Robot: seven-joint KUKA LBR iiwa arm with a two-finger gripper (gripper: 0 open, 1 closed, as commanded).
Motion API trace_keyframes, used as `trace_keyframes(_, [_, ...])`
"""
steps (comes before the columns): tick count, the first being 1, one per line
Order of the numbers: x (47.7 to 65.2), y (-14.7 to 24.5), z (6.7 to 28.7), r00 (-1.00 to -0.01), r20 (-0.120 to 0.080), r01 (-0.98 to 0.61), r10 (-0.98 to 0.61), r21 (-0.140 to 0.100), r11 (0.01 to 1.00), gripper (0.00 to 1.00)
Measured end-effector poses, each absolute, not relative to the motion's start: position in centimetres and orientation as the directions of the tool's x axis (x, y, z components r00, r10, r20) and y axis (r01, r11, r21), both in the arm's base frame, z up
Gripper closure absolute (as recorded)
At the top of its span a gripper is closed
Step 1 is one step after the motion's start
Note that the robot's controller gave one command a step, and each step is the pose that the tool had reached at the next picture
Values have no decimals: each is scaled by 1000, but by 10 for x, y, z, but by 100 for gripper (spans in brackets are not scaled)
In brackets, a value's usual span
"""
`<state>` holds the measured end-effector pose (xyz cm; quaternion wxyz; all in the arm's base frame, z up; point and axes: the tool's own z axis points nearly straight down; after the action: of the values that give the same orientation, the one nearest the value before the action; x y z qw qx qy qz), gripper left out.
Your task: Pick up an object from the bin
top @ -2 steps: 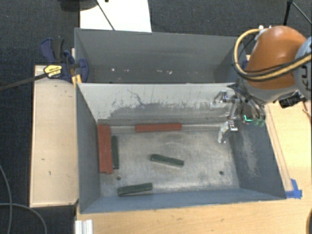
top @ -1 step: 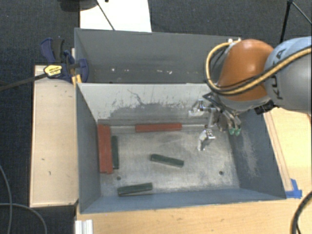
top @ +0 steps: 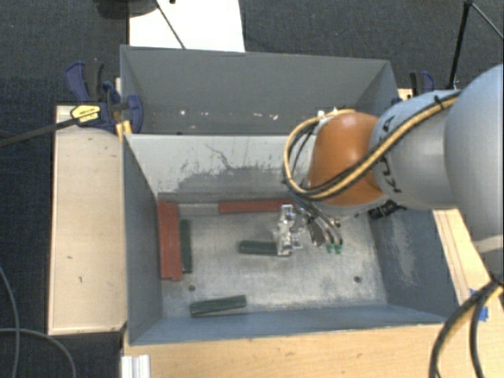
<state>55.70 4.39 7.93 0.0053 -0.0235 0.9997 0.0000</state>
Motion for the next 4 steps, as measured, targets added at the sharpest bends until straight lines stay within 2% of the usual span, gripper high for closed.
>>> trace_keyframes(1, [561, 45, 80, -998, -32, -47, -47, 2, 999, 0])
trace_keyframes(2, [561, 45, 80, -998, -31, -48, -48, 2, 999, 0])
trace_keyframes(3, [522, 69, 78, -942, -4, -335, -335, -8, 942, 100])
trace_keyframes(4, [526, 75, 78, -941, -28, -338, -338, -3, 941, 0])
